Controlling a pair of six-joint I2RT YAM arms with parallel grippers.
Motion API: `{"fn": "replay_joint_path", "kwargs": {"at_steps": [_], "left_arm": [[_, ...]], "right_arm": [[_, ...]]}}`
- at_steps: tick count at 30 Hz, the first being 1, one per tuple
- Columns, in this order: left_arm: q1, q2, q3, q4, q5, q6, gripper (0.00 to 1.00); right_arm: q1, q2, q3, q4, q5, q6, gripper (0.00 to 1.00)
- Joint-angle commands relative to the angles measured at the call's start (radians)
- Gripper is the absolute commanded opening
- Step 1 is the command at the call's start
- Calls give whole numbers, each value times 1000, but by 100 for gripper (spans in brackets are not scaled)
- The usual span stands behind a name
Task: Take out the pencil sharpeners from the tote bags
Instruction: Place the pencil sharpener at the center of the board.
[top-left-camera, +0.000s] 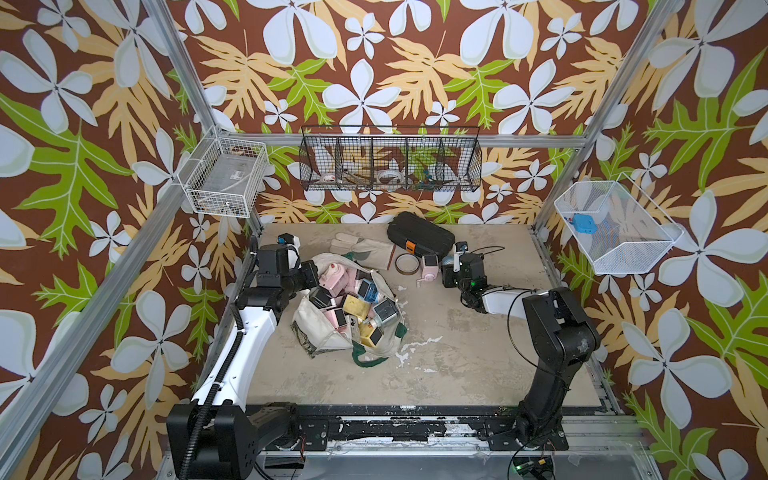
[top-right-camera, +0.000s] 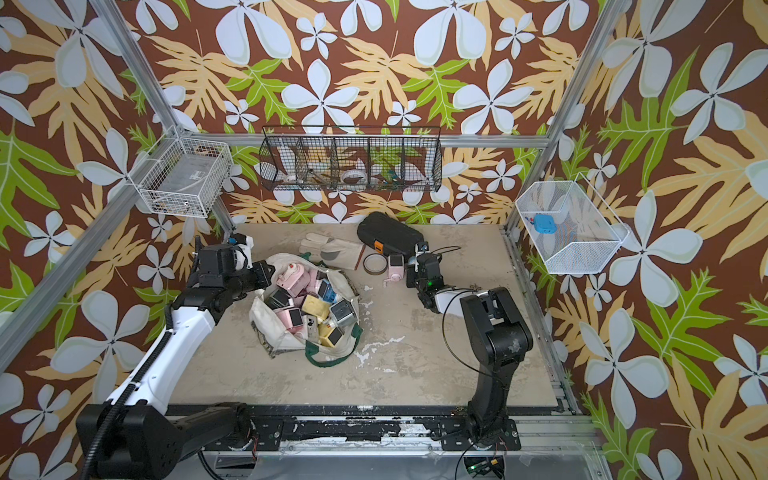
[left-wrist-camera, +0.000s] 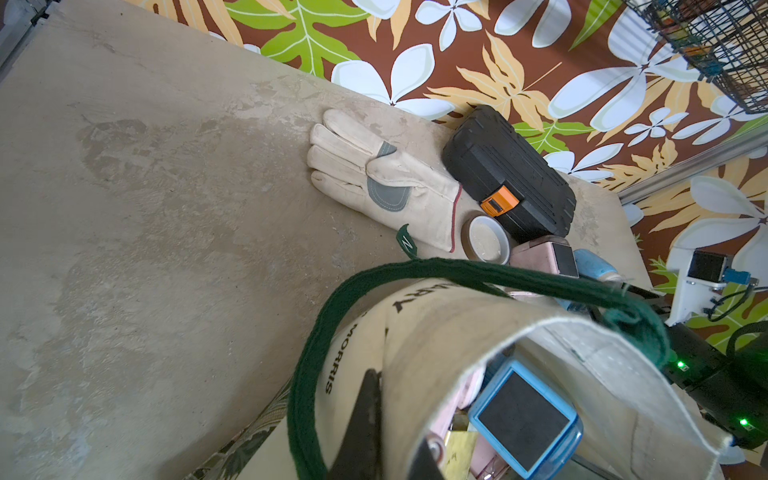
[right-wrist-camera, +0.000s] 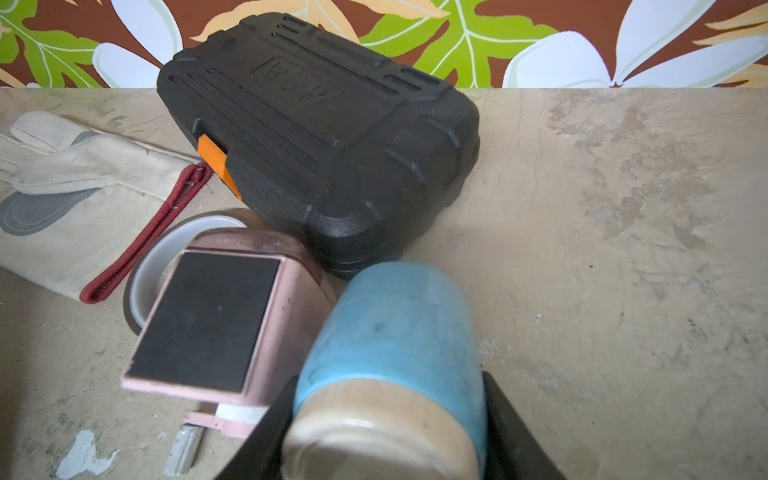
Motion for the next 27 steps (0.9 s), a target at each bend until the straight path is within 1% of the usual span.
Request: {"fn": "replay_joint_path", "kwargs": {"at_steps": [1, 4, 7, 12, 14, 19, 27], "left_arm": [[5, -7, 7, 36, -2, -6, 0], [4, -8, 7, 38, 1, -6, 0], [4, -7, 7, 37, 4, -6, 0], [4, -7, 6, 37, 5, -7, 0], [5, -7, 6, 39, 5, -6, 0], [4, -7, 6, 37, 3, -7, 0], [5, -9, 7, 39, 3, -5, 0]], "right_arm": [[0, 9, -5, 53, 12, -10, 40], [0, 5, -11, 56, 6, -10, 43], [1, -3, -21, 65, 9, -10, 48], [1, -2, -27, 69, -1, -10, 53], [0, -6, -30, 70, -4, -9, 57], [0, -27, -47, 84, -12, -3, 69], [0, -87, -71, 97, -26, 24, 79]]}}
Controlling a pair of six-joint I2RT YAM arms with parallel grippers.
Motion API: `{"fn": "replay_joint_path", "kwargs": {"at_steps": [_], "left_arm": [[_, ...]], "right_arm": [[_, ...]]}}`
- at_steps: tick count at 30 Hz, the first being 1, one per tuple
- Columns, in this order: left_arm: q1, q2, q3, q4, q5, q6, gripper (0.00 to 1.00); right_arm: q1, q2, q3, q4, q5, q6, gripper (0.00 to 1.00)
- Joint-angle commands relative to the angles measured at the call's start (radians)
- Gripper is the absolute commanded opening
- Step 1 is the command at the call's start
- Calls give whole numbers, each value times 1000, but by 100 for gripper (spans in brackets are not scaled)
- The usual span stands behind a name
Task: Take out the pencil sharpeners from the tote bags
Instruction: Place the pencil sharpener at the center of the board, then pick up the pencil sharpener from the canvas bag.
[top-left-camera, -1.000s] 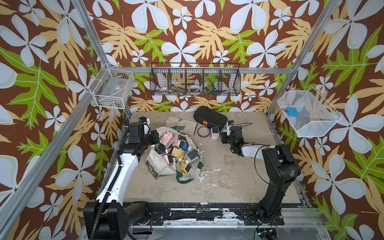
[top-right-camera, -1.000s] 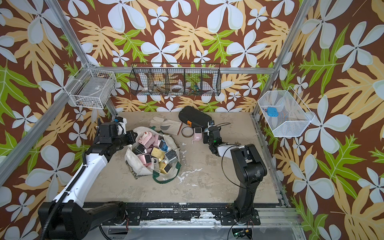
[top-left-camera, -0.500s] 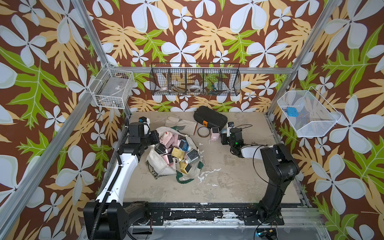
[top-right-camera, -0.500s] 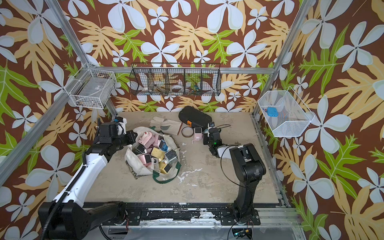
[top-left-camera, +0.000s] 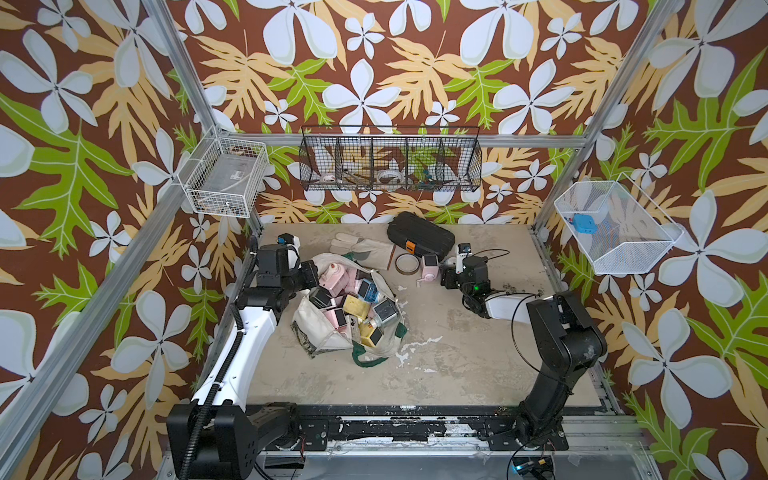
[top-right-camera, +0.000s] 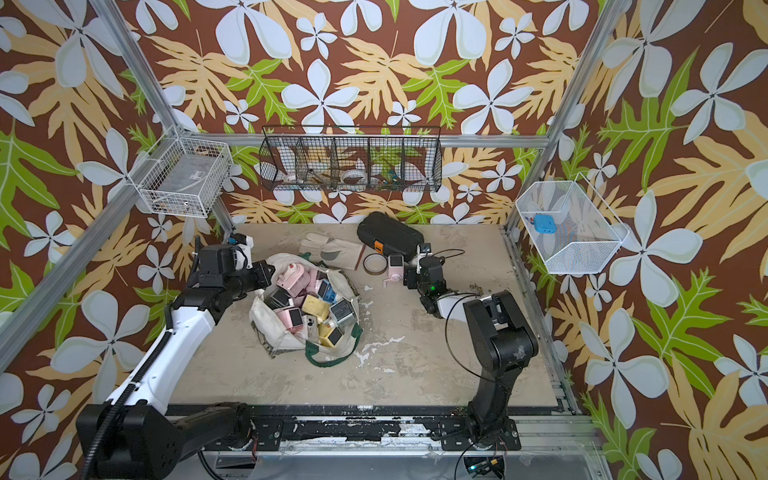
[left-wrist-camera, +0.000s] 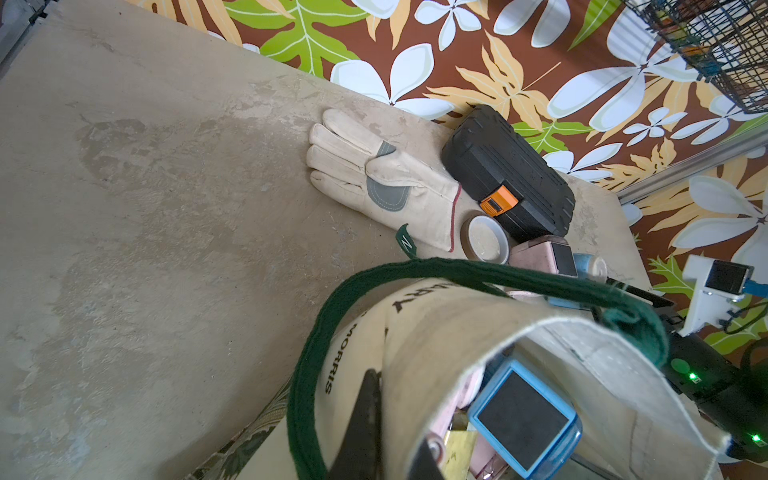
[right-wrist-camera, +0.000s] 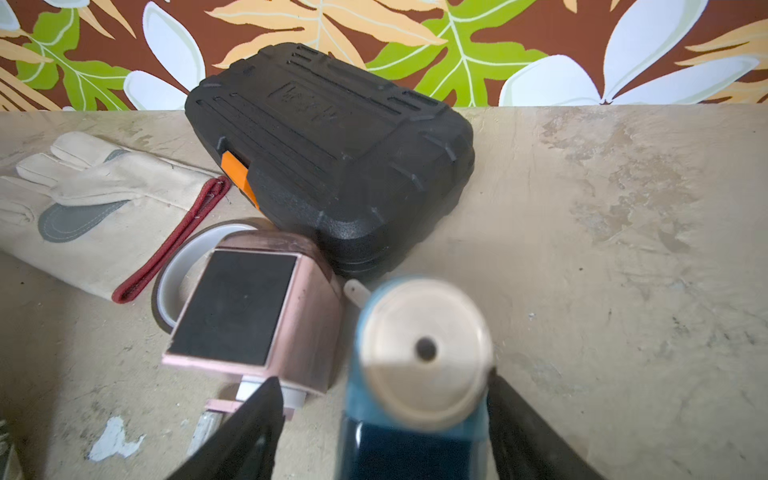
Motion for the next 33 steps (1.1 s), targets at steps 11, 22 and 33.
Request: {"fn": "replay_joint_path", "kwargs": {"at_steps": [11, 22, 33], "left_arm": [[7, -5, 8, 39, 1, -7, 0], [9, -3, 7, 39, 9, -9, 0], [10, -3, 9, 37, 12, -7, 0]], "right_arm": [[2, -200, -49, 39, -53, 72, 85], [106, -318, 41, -185, -13, 78, 81], [400, -555, 59, -325, -17, 55, 69]]}}
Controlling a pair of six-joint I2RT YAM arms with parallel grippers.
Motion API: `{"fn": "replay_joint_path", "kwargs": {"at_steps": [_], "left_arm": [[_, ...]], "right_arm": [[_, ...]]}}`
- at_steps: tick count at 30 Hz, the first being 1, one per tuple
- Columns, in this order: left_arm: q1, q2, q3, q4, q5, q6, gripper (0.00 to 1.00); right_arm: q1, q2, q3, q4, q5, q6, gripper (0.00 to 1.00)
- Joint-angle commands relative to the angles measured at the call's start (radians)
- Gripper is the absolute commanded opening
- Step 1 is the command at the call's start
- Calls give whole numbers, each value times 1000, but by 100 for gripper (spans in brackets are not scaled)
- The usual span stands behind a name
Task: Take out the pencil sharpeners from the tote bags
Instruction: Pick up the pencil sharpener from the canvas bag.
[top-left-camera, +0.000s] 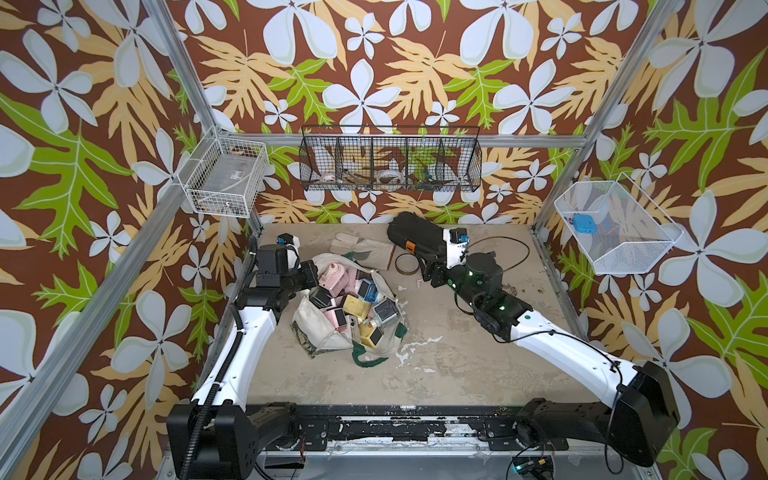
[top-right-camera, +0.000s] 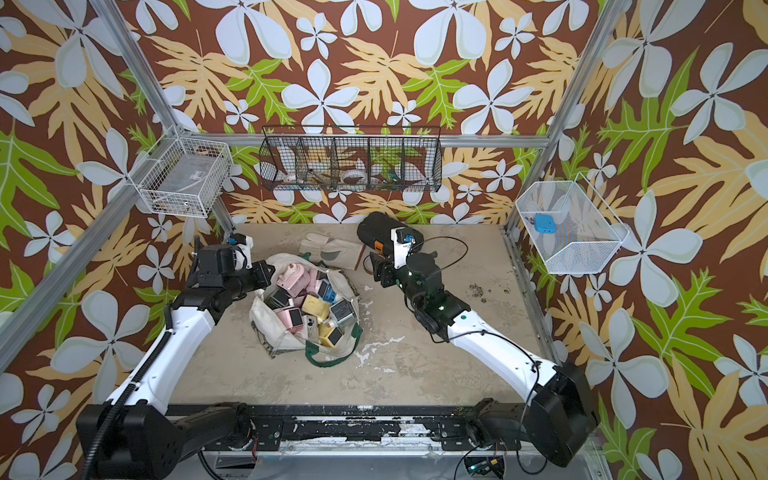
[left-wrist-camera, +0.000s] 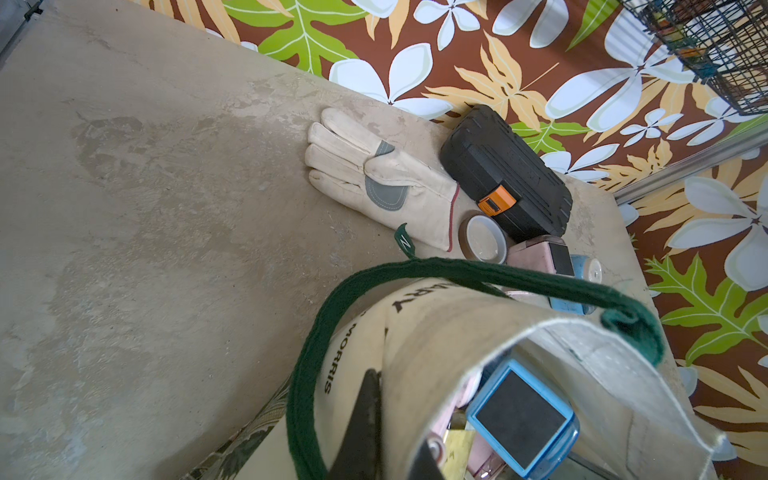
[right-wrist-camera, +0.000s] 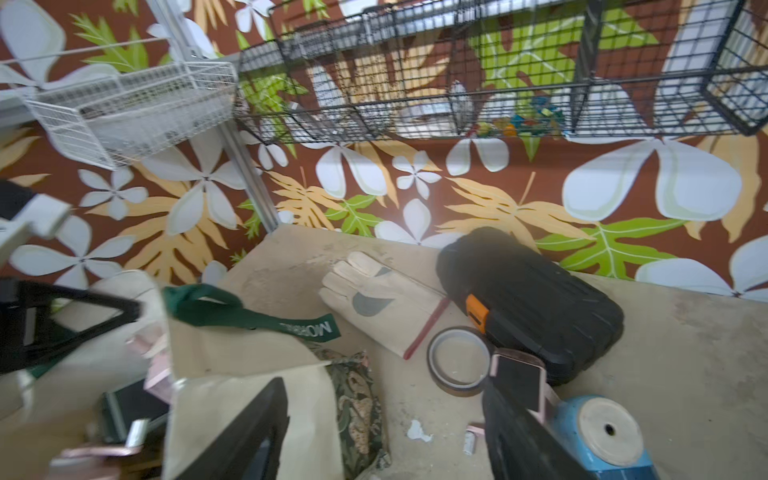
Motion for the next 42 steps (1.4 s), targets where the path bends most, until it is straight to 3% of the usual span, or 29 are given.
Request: {"fn": "replay_joint_path", "kwargs": {"at_steps": [1, 8, 15, 32, 42], "left_arm": [[5, -3, 8, 36, -3, -5, 0], [9, 2, 12, 37, 6, -5, 0], [47, 6, 13, 43, 49, -26, 0], [51, 9, 7, 48, 55, -33, 0], [52, 9, 10, 47, 51, -34, 0]], "right_arm": [[66, -20, -11, -41, -33, -7, 67], [219, 59, 46, -81, -84, -97, 59], [314, 225, 192, -245, -32, -186, 60], [320, 381, 340, -464, 117, -207, 69], [342, 341, 325, -446, -21, -233, 62]]}}
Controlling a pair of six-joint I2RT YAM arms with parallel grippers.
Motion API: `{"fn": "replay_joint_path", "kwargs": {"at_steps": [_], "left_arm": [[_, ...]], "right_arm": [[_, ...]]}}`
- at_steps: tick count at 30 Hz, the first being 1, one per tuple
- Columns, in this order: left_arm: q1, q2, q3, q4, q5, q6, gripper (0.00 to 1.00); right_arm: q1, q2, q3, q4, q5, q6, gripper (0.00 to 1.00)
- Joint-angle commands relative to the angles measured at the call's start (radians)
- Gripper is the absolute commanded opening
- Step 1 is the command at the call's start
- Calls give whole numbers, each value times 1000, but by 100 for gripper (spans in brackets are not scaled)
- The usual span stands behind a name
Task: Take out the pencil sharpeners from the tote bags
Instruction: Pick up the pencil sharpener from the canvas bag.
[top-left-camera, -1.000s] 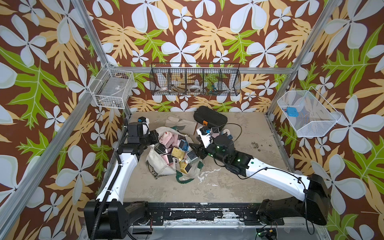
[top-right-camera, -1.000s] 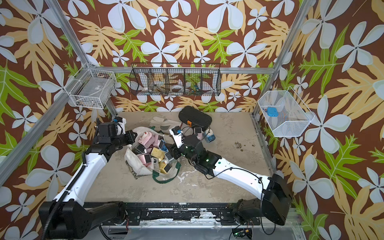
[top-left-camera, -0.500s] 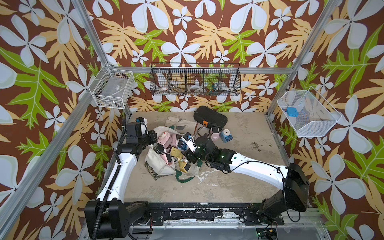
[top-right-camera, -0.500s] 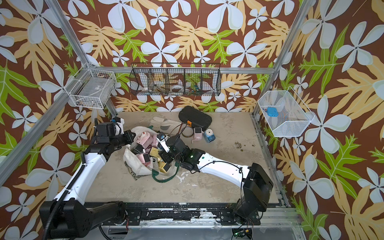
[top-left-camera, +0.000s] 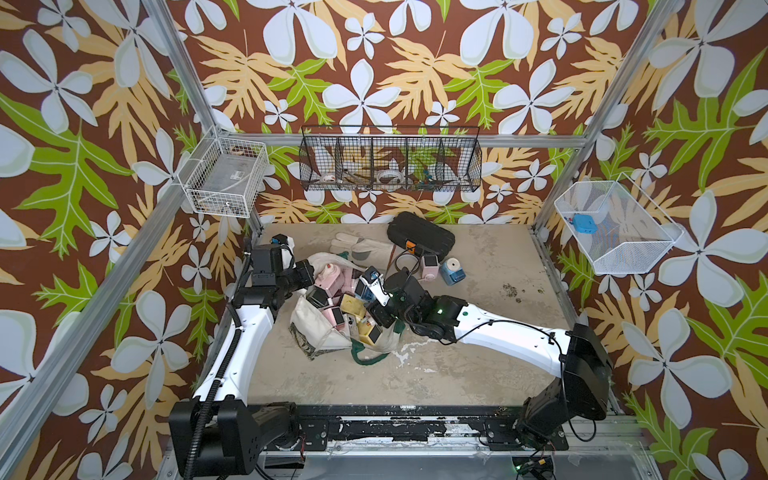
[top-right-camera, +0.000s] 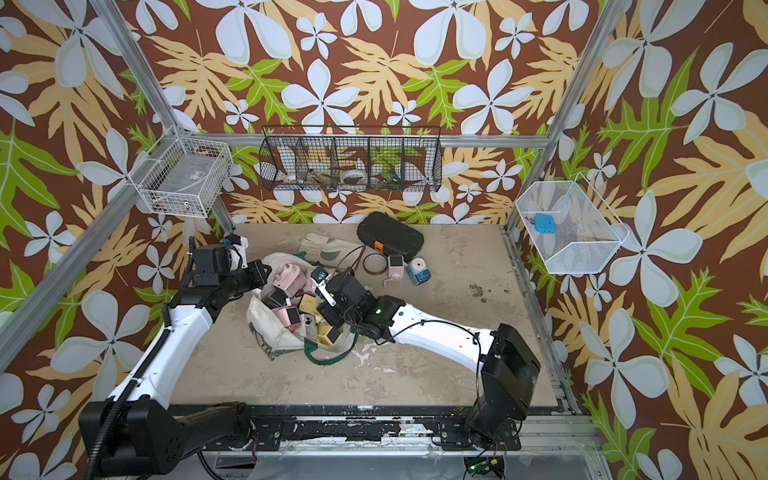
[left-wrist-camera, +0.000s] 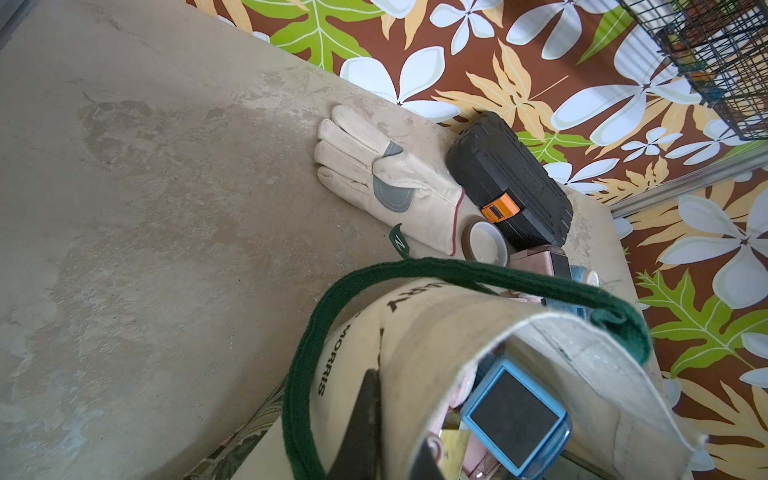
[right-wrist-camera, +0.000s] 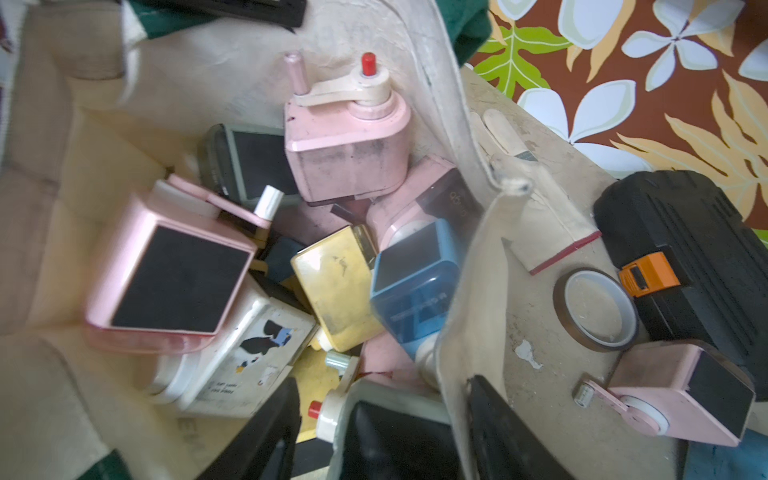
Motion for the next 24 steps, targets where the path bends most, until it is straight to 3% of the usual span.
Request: {"fn": "replay_joint_path", "kwargs": {"at_steps": [1, 7, 10, 14, 19, 24], "left_arm": [[5, -6, 9, 47, 12, -10, 0], [4, -5, 13, 43, 9, -8, 0], [4, -19, 4, 49, 9, -9, 0], [3, -18, 1, 54, 8, -12, 0], [3, -12, 5, 51, 11, -12, 0], [3, -10, 3, 51, 8, -13, 0]], "right_arm": [[6, -15, -9, -4, -104, -26, 60], [14, -40, -29, 32, -170, -35, 61], [36, -105, -71, 90, -51, -35, 66], [36, -181, -112, 107, -77, -29, 72], [37, -72, -10, -38, -114, -15, 73], [46, 45, 73, -139, -17, -6, 75]]}}
